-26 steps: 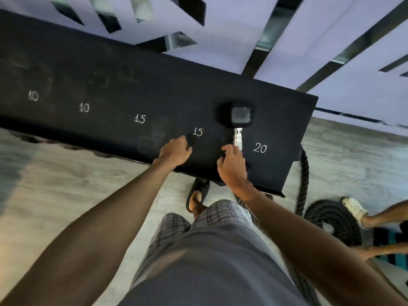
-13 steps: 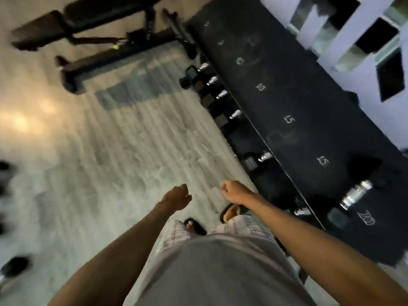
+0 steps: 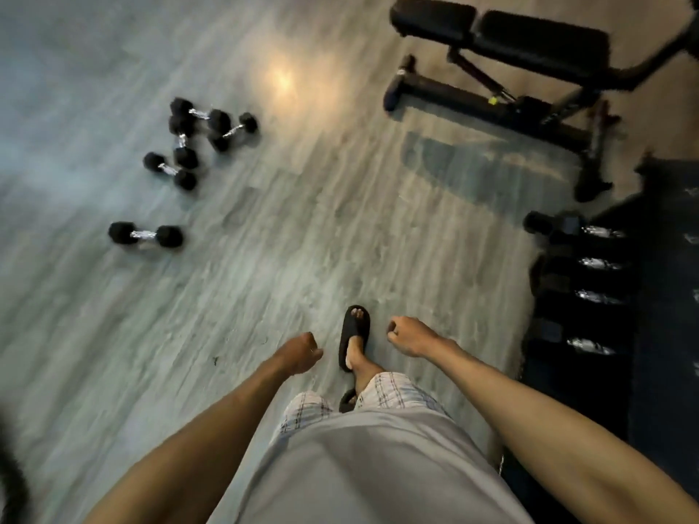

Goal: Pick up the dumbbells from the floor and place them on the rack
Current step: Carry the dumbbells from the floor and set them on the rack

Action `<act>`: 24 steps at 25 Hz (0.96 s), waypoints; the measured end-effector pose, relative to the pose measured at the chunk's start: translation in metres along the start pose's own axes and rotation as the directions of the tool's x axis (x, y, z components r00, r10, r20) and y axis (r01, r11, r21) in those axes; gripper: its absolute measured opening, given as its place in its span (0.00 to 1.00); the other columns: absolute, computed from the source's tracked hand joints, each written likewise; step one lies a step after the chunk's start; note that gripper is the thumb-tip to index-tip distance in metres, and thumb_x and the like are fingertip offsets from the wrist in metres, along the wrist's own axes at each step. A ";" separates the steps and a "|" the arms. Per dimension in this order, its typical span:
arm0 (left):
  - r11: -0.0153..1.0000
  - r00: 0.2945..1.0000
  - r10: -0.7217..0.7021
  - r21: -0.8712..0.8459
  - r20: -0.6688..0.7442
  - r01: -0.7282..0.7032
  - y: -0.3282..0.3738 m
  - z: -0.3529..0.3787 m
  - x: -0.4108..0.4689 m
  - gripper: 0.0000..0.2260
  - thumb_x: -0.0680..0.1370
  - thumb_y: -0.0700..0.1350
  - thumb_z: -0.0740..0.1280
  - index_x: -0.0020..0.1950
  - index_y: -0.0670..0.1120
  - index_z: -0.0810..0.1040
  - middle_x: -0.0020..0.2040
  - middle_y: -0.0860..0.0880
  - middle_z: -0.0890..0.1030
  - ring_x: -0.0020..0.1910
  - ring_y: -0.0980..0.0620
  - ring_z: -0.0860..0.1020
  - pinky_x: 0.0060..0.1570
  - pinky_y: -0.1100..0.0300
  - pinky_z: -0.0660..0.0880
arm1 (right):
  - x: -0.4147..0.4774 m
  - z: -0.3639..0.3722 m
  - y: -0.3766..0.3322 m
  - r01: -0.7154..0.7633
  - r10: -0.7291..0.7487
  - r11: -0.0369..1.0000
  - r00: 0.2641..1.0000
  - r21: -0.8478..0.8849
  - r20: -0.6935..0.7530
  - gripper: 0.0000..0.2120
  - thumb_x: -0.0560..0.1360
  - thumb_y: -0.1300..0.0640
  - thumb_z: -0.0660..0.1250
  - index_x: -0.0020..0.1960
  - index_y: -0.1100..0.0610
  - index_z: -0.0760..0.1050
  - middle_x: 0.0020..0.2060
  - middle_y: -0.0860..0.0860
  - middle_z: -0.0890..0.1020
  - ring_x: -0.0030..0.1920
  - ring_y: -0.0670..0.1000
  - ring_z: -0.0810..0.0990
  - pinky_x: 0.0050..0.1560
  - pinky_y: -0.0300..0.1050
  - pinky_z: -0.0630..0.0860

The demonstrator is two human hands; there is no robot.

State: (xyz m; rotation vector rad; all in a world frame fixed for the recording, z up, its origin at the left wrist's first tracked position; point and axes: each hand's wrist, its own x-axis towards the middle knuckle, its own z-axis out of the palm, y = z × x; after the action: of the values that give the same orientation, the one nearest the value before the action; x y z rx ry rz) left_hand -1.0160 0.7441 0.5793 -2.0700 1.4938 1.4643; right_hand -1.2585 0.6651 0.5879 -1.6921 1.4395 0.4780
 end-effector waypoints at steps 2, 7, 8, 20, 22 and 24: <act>0.993 0.998 -0.053 -0.105 -0.017 0.051 -0.017 -0.025 0.007 0.08 0.80 0.46 0.62 0.49 0.41 0.73 0.45 0.39 0.79 0.39 0.45 0.78 0.39 0.55 0.74 | 0.034 -0.014 -0.026 0.057 -0.054 0.996 0.998 -0.072 0.041 0.11 0.76 0.59 0.61 0.54 0.61 0.77 0.53 0.59 0.83 0.54 0.59 0.80 0.53 0.49 0.76; 0.895 0.965 -0.248 -0.403 -0.088 0.194 -0.049 -0.088 0.018 0.09 0.81 0.48 0.63 0.53 0.42 0.74 0.46 0.42 0.79 0.45 0.40 0.83 0.40 0.53 0.78 | 0.110 -0.052 -0.110 0.222 -0.178 0.949 0.963 -0.222 0.203 0.10 0.77 0.59 0.60 0.54 0.60 0.78 0.53 0.57 0.83 0.56 0.58 0.80 0.53 0.47 0.74; 0.867 0.953 -0.288 -0.448 -0.097 0.217 -0.056 -0.098 0.019 0.11 0.81 0.48 0.63 0.56 0.42 0.74 0.49 0.42 0.80 0.45 0.41 0.82 0.42 0.52 0.79 | 0.125 -0.058 -0.128 0.254 -0.194 0.934 0.951 -0.250 0.243 0.09 0.77 0.58 0.60 0.53 0.59 0.77 0.52 0.57 0.83 0.55 0.58 0.80 0.52 0.47 0.74; 0.526 0.820 -0.570 -0.789 -0.050 0.317 -0.170 -0.177 0.056 0.09 0.79 0.48 0.63 0.55 0.44 0.74 0.47 0.43 0.80 0.41 0.46 0.77 0.41 0.54 0.74 | 0.266 -0.072 -0.339 0.535 -0.293 0.732 0.806 -0.422 0.514 0.04 0.77 0.62 0.60 0.46 0.56 0.72 0.42 0.56 0.81 0.42 0.53 0.77 0.43 0.45 0.72; 0.514 0.822 -0.568 -0.794 -0.031 0.325 -0.201 -0.199 0.070 0.09 0.79 0.47 0.64 0.54 0.44 0.75 0.46 0.43 0.81 0.41 0.46 0.77 0.41 0.54 0.74 | 0.291 -0.069 -0.384 0.548 -0.282 0.699 0.802 -0.460 0.527 0.04 0.77 0.62 0.60 0.47 0.57 0.73 0.44 0.58 0.83 0.43 0.55 0.79 0.44 0.45 0.73; 0.514 0.831 -0.556 -0.792 -0.014 0.330 -0.233 -0.230 0.079 0.07 0.79 0.47 0.64 0.52 0.45 0.75 0.43 0.46 0.79 0.41 0.47 0.77 0.41 0.55 0.73 | 0.315 -0.070 -0.431 0.532 -0.272 0.703 0.814 -0.471 0.512 0.06 0.77 0.61 0.60 0.48 0.58 0.76 0.48 0.60 0.84 0.49 0.59 0.82 0.47 0.48 0.76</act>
State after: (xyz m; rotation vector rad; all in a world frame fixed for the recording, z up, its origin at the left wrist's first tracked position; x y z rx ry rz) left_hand -0.6923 0.6585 0.5452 -2.9231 0.2054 1.8034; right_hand -0.7865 0.4102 0.5452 -2.1684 0.5727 1.0401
